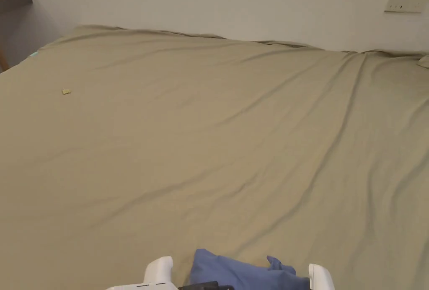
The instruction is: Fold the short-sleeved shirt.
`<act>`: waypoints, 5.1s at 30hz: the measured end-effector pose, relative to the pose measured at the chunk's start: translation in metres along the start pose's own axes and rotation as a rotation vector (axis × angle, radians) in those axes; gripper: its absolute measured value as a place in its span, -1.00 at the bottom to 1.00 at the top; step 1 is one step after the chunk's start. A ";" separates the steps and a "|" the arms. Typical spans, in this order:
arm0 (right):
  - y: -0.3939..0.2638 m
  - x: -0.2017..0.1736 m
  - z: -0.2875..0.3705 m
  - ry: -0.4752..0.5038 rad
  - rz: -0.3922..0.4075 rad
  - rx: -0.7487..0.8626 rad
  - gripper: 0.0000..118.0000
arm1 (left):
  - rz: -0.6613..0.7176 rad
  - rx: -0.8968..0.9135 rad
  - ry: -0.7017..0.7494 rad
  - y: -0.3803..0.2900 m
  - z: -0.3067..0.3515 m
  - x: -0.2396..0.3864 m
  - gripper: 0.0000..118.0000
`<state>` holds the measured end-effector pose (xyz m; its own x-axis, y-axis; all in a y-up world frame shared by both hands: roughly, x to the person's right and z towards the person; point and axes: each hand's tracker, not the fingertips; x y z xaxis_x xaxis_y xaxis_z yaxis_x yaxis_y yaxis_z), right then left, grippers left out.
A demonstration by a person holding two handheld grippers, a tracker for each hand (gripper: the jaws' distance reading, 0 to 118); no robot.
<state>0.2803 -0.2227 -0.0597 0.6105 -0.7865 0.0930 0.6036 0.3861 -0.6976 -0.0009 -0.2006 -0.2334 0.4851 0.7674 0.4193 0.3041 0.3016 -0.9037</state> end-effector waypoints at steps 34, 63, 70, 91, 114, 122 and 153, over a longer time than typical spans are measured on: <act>-0.036 -0.112 0.050 -0.182 0.171 0.170 -0.95 | 0.101 0.152 0.754 0.163 0.353 -0.224 0.65; -0.010 -0.180 0.160 -0.906 0.554 0.669 -0.95 | -0.796 0.739 0.518 -0.011 0.115 0.181 -1.00; 0.038 -0.212 0.212 -0.993 0.551 0.860 -0.95 | -0.867 0.881 0.576 0.023 0.135 0.236 -1.00; 0.040 -0.205 0.204 -0.970 0.560 0.864 -0.93 | -0.792 0.879 0.602 0.034 0.142 0.231 -0.96; 0.042 -0.191 0.199 -0.934 0.510 0.913 1.00 | -0.749 0.845 0.604 0.044 0.127 0.220 1.00; 0.044 -0.197 0.201 -0.938 0.553 0.905 1.00 | -0.732 0.849 0.592 0.042 0.126 0.221 1.00; 0.050 -0.201 0.205 -0.908 0.476 0.858 1.00 | -0.750 0.847 0.604 0.043 0.135 0.223 1.00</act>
<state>0.2927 0.0535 0.0325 0.7704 -0.0235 0.6372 0.1627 0.9735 -0.1607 0.0093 0.0603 -0.1900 0.7836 -0.0562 0.6188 0.1574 0.9813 -0.1103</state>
